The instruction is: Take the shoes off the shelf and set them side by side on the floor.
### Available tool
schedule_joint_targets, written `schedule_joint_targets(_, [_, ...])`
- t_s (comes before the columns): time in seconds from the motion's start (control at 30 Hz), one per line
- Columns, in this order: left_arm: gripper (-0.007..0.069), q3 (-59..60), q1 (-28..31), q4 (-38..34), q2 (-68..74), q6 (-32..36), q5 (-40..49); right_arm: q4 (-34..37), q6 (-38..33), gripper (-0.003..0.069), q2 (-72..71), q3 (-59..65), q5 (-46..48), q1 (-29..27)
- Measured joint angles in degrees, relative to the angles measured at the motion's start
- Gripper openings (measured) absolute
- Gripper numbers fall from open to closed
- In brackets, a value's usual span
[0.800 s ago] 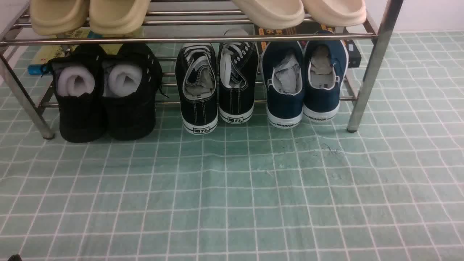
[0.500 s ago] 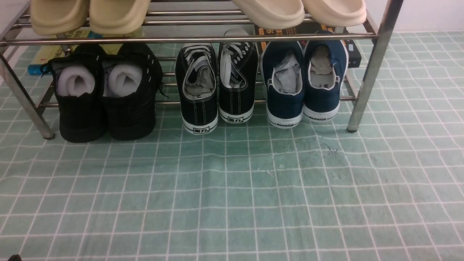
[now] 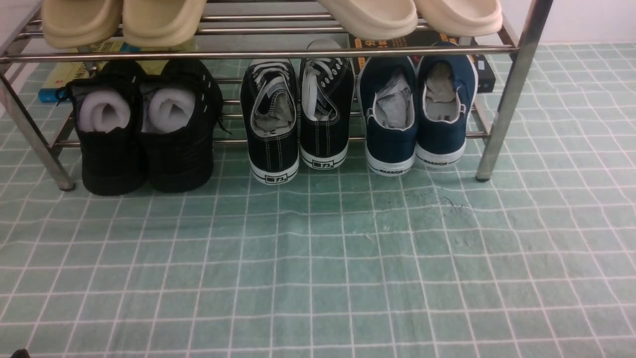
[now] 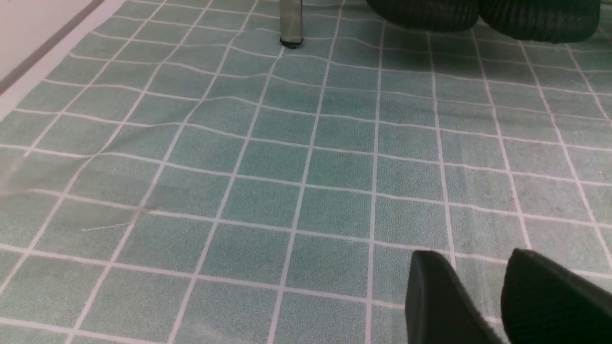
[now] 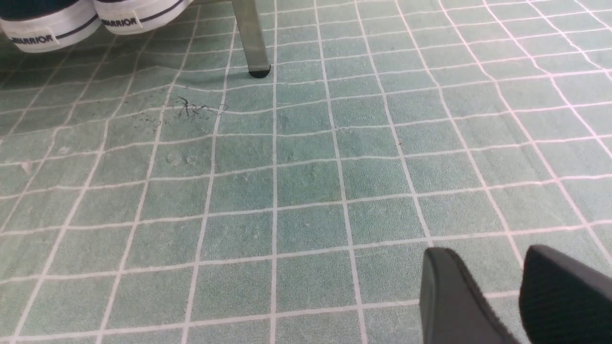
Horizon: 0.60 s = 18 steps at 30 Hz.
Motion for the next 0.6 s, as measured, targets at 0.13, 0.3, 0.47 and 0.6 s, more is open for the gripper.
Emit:
schedule_joint_targets(0.13, [0.0239,0.0,0.0,0.0,0.0,0.0,0.0,5.4,4.8,0.024,0.0,0.1,-0.7,0.0])
schedule_joint_targets(0.3, [0.0239,0.0,0.0,0.0,0.0,0.0,0.0,20.2,15.1,0.024,0.0,0.2,-0.7,0.0])
schedule_joint_targets(0.47, [0.0239,0.0,0.0,0.0,0.0,0.0,0.0,29.1,20.3,0.024,0.0,0.4,-0.9,0.0])
schedule_joint_targets(0.6, [0.0239,0.0,0.0,0.0,0.0,0.0,0.0,29.4,20.4,0.024,0.0,0.5,-1.5,0.0])
